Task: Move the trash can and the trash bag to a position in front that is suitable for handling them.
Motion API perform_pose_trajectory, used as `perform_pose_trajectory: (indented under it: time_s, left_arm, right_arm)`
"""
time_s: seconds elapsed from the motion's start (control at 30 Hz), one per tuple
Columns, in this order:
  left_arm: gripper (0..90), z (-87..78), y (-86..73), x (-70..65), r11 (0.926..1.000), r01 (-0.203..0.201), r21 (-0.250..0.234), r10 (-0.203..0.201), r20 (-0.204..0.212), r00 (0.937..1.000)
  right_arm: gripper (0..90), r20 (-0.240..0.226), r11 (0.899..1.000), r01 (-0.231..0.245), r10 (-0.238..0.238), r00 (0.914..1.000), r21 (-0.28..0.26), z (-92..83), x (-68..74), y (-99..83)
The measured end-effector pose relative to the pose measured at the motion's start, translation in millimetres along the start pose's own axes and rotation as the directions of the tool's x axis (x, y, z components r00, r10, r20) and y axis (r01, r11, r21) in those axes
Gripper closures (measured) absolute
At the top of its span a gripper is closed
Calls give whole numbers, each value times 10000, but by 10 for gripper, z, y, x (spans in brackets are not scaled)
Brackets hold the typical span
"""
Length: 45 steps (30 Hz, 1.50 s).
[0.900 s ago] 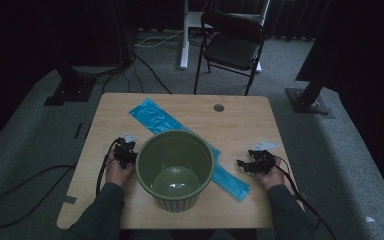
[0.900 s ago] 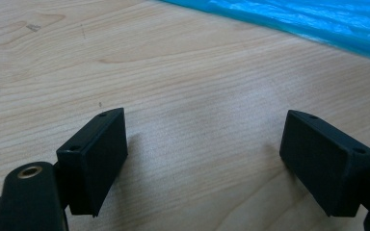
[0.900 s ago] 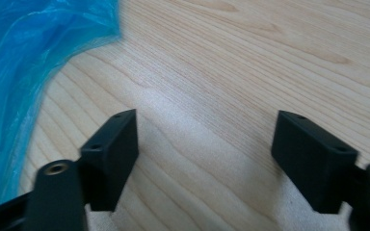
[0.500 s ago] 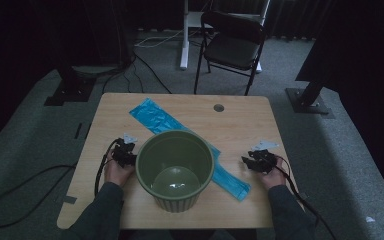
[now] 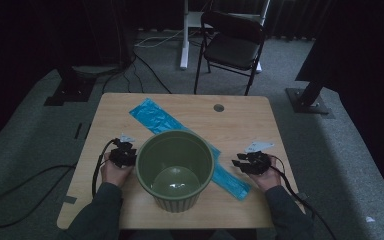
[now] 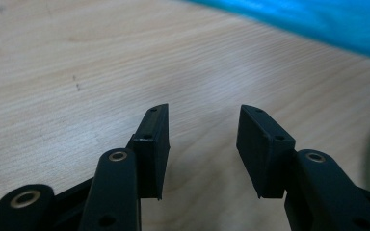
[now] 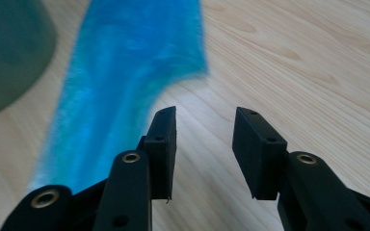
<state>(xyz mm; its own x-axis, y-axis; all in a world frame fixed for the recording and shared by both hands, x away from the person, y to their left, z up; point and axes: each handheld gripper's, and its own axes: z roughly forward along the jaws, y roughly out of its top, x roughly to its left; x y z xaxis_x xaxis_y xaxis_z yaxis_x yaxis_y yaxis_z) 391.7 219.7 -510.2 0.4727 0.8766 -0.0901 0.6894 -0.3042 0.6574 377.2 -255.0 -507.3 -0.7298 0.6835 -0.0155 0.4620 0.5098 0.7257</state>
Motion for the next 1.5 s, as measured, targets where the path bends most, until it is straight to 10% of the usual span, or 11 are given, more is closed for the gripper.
perform_pose_trajectory:
  time_s: [0.23, 0.63, 1.17, 1.5]
  left_arm:
    - [543, -237, -45, -57, 9993, -112, -362, 150, 1062, 9942]
    - [485, -654, -312, -230, 9929, -1061, -532, 1129, 1488, 9824]
    - [486, -857, -447, -402, 9877, -1437, -611, 1532, 2016, 9674]
    - [489, -844, -424, -470, 9821, -1765, -656, 1869, 2239, 9565]
  right_arm:
    - [556, -505, 9998, 113, -122, 9987, -182, -9, 127, 92]
    - [472, -1424, 9974, 575, -633, 9878, -443, -53, 433, 333]
    - [476, -2489, 9884, 1429, -1514, 9566, -518, -46, 762, 504]
    - [483, -2633, 9870, 1533, -1607, 9512, -485, 0, 798, 537]
